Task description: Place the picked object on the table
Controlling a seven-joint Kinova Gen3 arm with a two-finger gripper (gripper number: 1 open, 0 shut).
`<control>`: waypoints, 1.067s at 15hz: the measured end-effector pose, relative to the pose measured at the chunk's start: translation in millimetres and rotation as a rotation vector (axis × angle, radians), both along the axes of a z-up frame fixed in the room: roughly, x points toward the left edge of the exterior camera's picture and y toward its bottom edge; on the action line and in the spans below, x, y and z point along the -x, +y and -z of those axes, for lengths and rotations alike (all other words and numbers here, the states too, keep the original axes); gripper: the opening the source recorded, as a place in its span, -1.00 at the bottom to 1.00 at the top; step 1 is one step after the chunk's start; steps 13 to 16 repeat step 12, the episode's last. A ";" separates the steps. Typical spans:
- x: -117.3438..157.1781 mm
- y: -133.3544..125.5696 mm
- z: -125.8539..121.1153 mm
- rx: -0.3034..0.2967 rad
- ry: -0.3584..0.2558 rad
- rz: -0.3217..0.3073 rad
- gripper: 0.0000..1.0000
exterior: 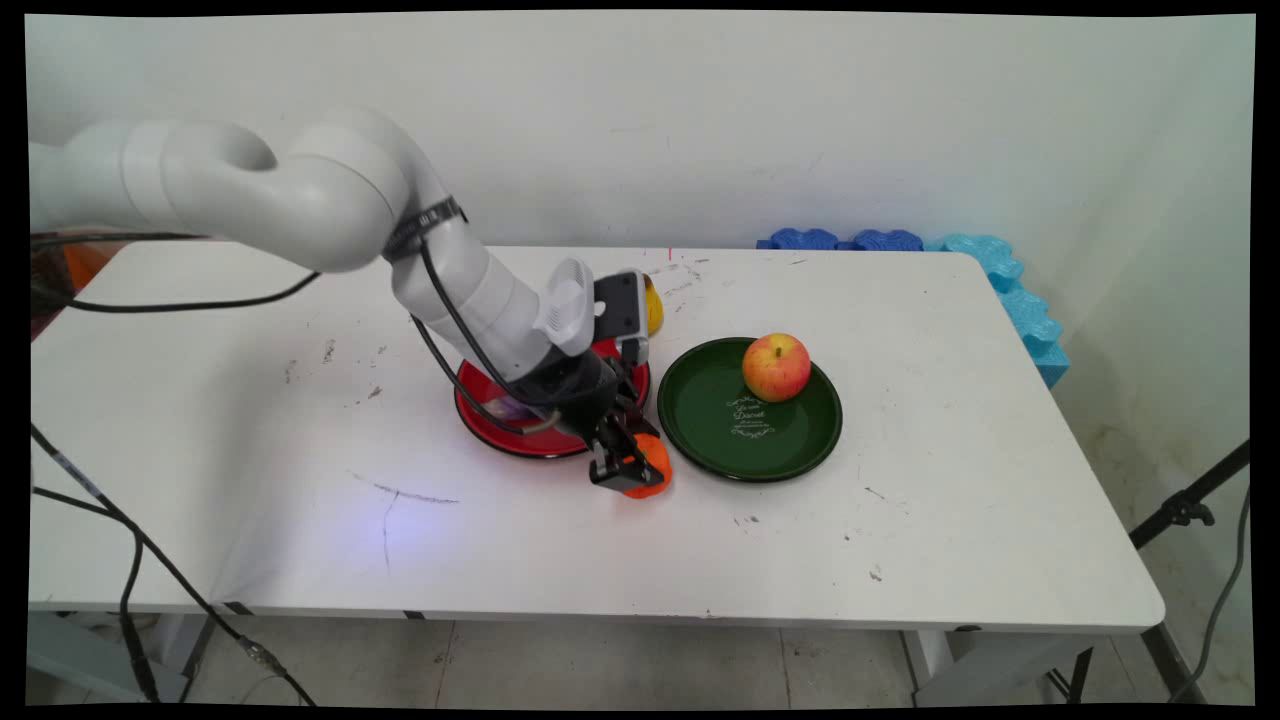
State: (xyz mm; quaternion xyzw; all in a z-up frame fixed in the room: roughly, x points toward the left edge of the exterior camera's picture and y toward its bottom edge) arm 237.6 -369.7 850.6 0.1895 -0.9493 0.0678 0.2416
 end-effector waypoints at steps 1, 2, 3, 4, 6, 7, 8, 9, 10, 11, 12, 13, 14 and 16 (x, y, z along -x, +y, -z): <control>0.6 -1.8 5.2 0.001 0.005 0.000 -1.00; 1.2 -3.7 10.7 0.002 0.010 -0.001 -1.00; 1.7 -5.3 15.6 0.003 0.015 -0.002 -1.00; 1.9 -6.4 18.7 0.003 0.018 -0.003 -1.00; 2.1 -9.3 26.4 0.006 0.025 -0.005 -1.00; 2.1 -10.1 28.8 0.007 0.028 -0.006 -1.00; 2.0 -10.8 31.2 0.009 0.032 -0.006 -1.00; 1.7 -11.3 33.0 0.011 0.034 -0.005 1.00; 1.6 -11.7 33.8 0.013 0.036 -0.004 1.00; 1.6 -12.2 34.2 0.016 0.040 -0.003 1.00; 1.7 -12.8 33.1 0.019 0.044 -0.004 1.00; 1.7 -12.8 33.1 0.019 0.044 -0.004 1.00; 1.7 -12.8 33.1 0.019 0.044 -0.004 1.00; 1.7 -12.8 33.1 0.019 0.044 -0.004 1.00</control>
